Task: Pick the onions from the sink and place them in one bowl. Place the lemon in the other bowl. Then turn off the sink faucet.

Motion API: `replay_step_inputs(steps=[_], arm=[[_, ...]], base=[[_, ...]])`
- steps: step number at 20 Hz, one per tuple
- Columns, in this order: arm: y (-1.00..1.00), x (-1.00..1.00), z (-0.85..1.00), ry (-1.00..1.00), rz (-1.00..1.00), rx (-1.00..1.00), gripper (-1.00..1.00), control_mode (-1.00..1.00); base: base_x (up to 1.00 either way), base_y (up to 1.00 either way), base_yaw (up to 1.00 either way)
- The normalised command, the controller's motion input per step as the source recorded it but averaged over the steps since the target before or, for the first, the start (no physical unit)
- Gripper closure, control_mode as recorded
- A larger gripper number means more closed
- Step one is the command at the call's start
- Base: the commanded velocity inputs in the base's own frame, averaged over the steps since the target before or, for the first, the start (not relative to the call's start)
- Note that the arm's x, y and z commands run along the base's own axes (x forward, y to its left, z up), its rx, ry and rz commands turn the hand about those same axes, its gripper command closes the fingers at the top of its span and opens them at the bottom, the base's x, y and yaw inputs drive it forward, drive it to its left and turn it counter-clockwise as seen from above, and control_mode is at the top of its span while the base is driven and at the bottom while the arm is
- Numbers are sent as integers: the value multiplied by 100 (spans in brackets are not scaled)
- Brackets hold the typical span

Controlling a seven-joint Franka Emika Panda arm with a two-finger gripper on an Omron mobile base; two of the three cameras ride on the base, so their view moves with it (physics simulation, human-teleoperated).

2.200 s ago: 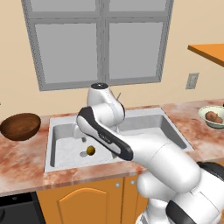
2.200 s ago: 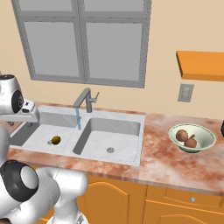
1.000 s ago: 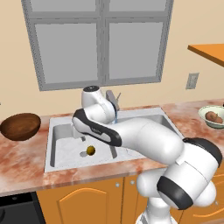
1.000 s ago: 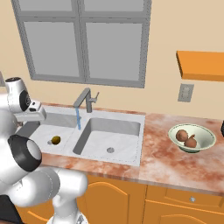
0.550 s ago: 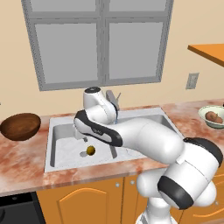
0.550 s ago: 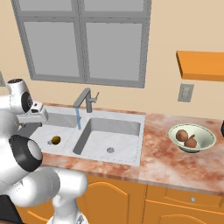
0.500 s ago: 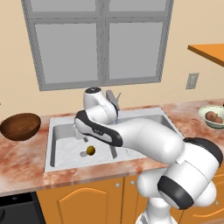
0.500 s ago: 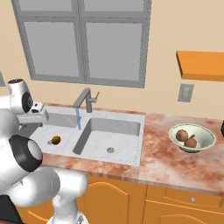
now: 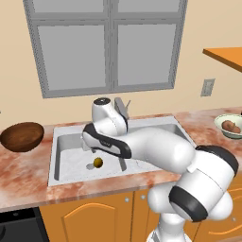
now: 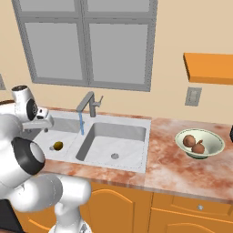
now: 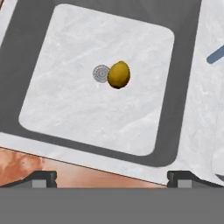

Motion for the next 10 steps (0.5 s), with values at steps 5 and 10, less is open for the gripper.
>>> replay_step_inputs(steps=[5, 10], arm=[[0, 24, -15, -8, 0, 0, -100, -100], [0, 16, -3, -1, -1, 0, -100, -100]], base=[[0, 0, 0], [0, 0, 0]])
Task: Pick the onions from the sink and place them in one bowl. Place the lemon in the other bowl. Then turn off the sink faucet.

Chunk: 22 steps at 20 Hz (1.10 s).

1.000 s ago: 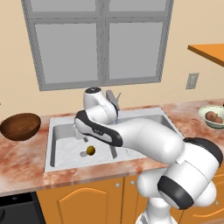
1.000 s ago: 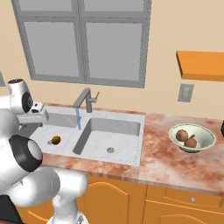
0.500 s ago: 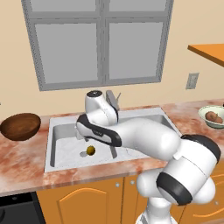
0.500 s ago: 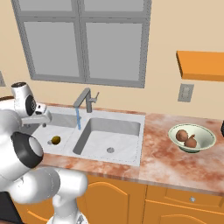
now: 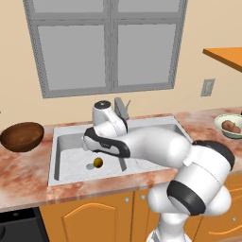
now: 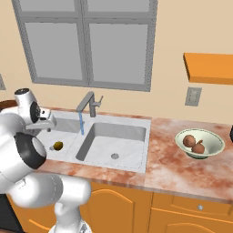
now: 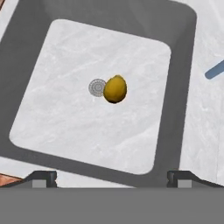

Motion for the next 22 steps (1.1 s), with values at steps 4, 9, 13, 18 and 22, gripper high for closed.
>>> replay_step_inputs(steps=[4, 9, 13, 18, 22], arm=[[0, 19, -1, 0, -5, 0, -100, -100], [3, 16, -1, 4, -10, 0, -100, -100], [10, 11, -9, 1, -10, -1, -100, -100], [13, 8, -11, 0, -10, -2, -100, -100], [6, 6, -10, 0, -9, -2, -100, -100]], base=[[0, 0, 0], [0, 0, 0], [0, 0, 0], [0, 0, 0], [0, 0, 0]])
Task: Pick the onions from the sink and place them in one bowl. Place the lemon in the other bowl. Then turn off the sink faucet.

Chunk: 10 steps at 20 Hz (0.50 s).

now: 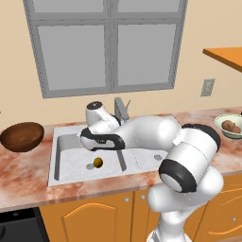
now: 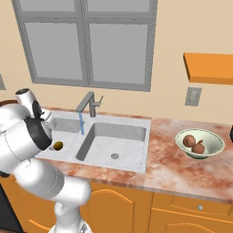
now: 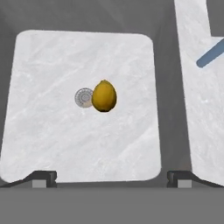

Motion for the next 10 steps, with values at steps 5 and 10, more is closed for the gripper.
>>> replay_step_inputs(steps=[5, 10], arm=[[0, 11, -14, 0, -5, -1, -100, -100], [0, 11, -7, 0, -5, 0, -100, -100]], base=[[0, 0, 0], [0, 0, 0]])
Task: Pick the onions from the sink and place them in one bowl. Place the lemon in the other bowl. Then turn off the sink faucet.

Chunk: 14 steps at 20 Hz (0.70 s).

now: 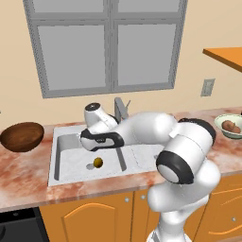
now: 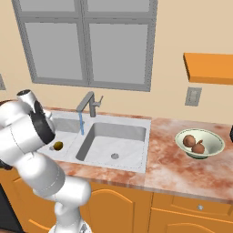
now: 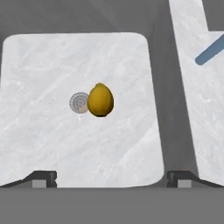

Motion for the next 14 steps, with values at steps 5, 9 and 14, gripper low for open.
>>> replay_step_inputs(steps=[5, 9, 14], arm=[[0, 9, -4, 0, -5, 0, -100, -100], [0, 9, -12, 0, -4, 0, -100, -100], [0, 2, -17, 0, -4, 0, -100, -100]], base=[[0, 0, 0], [0, 0, 0], [0, 0, 0]])
